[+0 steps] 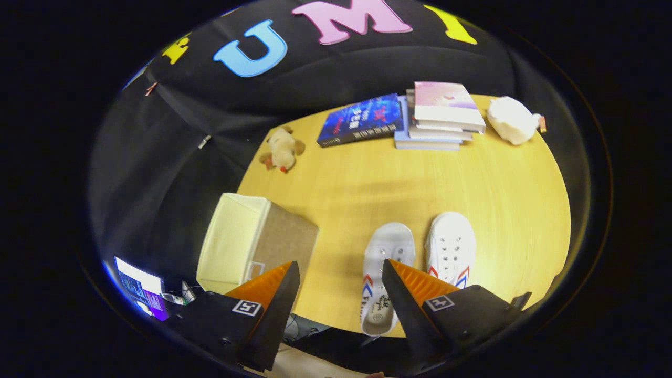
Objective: Open the storage box then place both shoes into the box .Put the left shoe in first, then the right shoe, with the right side of both shoes facing outward in a uniform manner.
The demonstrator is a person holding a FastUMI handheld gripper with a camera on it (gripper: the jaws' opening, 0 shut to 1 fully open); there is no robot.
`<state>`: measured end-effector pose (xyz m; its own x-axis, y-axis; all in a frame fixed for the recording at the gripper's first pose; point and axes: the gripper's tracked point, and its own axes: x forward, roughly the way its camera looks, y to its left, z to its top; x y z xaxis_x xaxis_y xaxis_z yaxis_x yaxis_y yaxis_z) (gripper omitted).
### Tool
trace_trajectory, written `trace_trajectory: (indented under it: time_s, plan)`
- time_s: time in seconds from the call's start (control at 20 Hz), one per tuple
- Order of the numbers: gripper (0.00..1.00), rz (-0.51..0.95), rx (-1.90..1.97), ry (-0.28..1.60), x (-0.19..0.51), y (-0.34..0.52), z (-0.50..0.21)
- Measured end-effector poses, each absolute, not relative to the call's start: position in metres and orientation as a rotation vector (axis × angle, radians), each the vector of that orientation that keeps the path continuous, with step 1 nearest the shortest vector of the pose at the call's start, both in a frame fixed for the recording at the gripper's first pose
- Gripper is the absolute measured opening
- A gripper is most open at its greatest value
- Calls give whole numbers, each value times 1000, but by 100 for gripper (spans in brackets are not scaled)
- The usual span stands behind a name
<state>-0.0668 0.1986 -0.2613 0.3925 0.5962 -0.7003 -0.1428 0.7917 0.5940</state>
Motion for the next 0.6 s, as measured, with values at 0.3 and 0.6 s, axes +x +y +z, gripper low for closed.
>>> trace_trajectory:
  time_s: [0.3, 0.6]
  plan:
    - [87, 462, 392, 1234, -95, 183, -340]
    - [72, 444, 300, 1249, -83, 185, -385]
